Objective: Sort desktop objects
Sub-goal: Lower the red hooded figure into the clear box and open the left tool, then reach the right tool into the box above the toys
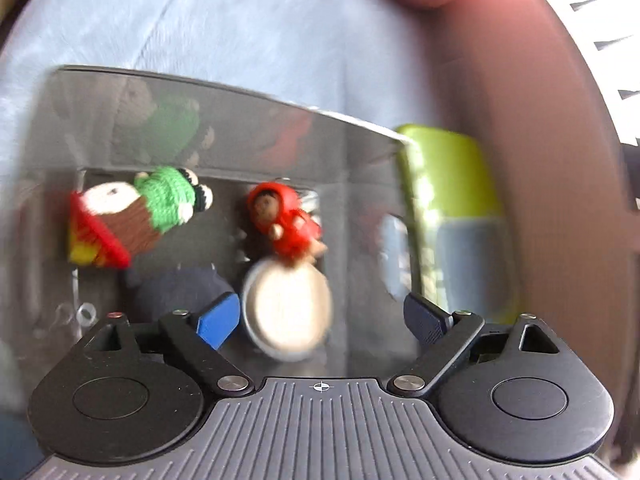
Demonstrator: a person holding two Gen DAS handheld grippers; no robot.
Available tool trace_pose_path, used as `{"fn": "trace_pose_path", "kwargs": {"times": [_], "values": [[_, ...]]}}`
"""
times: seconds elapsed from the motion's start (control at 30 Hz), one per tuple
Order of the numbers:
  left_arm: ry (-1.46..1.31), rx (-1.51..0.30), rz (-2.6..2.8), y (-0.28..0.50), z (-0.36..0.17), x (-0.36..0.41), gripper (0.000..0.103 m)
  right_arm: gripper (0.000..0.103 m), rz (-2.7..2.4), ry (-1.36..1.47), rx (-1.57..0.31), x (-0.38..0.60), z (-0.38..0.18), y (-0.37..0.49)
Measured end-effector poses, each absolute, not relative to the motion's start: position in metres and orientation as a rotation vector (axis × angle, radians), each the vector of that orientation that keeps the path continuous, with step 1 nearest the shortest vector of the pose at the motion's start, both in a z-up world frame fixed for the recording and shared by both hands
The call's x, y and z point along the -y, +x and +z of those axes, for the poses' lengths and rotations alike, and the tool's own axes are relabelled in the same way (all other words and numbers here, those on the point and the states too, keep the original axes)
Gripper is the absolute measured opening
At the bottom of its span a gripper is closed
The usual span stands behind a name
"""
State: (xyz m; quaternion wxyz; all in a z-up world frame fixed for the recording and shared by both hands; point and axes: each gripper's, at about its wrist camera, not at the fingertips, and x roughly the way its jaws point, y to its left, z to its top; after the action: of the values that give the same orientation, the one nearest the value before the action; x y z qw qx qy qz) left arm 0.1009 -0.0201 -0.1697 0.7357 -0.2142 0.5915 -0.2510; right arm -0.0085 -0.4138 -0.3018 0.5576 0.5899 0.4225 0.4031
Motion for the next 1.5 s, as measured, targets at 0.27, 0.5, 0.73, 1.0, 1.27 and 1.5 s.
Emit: {"fn": "trace_pose_path", "kwargs": {"times": [0.27, 0.5, 0.73, 1.0, 1.27, 1.5], "values": [[-0.215, -1.221, -0.699, 0.014, -0.163, -0.050, 0.103, 0.103, 0.857, 0.797, -1.007, 0.381, -0.168, 0.008], [-0.056, -1.230, -0.687, -0.003, -0.229, -0.047, 0.103, 0.103, 0.522, 0.226, -1.184, 0.288, -0.119, 0.106], [0.137, -1.081, -0.657, -0.024, -0.278, -0.031, 0.103, 0.095, 0.489, -0.168, -1.450, 0.187, -0.210, 0.154], [0.189, -1.072, -0.671, -0.027, -0.292, -0.028, 0.103, 0.077, 0.448, -0.239, -1.653, 0.164, -0.279, 0.154], [-0.170, -1.180, -0.774, 0.004, -0.272, -0.047, 0.103, 0.073, 0.498, 0.041, -1.695, 0.179, -0.279, 0.146], [-0.152, -1.181, -0.687, 0.012, -0.234, -0.043, 0.103, 0.080, 0.503, 0.128, -1.671, 0.211, -0.254, 0.144]]}}
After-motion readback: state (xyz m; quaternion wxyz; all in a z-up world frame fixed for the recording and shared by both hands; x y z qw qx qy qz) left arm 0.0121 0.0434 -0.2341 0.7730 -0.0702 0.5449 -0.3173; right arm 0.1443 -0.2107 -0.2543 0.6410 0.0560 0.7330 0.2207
